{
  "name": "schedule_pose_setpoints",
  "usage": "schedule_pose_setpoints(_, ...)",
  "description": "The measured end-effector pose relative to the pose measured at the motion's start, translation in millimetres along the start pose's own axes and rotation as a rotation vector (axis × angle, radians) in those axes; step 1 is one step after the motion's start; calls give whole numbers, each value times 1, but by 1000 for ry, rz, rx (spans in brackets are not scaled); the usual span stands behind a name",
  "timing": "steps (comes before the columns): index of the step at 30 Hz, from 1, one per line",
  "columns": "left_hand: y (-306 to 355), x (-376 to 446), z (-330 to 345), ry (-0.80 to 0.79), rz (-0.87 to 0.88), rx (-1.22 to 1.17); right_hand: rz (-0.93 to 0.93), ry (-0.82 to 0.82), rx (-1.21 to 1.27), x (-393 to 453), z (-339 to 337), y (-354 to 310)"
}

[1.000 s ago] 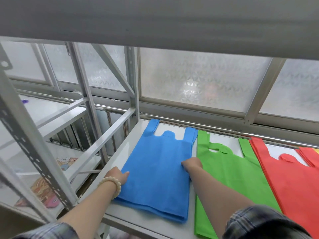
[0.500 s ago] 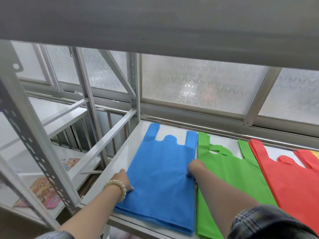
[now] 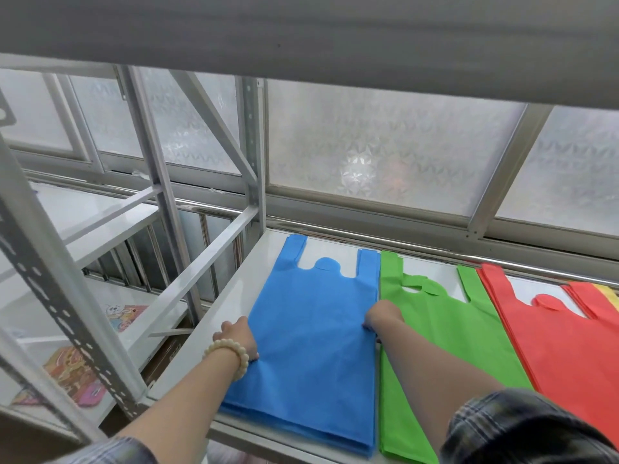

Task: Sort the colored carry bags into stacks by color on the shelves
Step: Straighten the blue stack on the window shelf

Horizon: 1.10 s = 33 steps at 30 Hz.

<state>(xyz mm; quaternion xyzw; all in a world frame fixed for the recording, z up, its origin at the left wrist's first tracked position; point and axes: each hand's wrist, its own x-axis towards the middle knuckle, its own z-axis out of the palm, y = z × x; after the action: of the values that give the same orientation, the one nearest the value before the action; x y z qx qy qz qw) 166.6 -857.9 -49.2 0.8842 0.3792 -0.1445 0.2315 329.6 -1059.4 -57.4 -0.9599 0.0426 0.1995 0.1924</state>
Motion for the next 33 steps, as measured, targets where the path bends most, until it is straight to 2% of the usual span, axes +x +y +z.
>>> schedule_pose_setpoints(8, -2, -4, 6, 9, 72, -13, 18, -8, 143, -1, 4, 2)
schedule_pose_setpoints(13, -4, -3, 8, -4, 0, -154, 38, 28, 143, -1, 7, 0)
schedule_pose_setpoints(19, -3, -3, 9, 56, -20, -14, 60, 54, 141, -2, 7, 2)
schedule_pose_setpoints(25, 0, -4, 16, 78, 37, -37, 41, 119, 131, -4, 12, 5)
schedule_pose_setpoints(33, 0, -5, 15, 56, 23, 15, -13, 141, 121, -12, 11, 7)
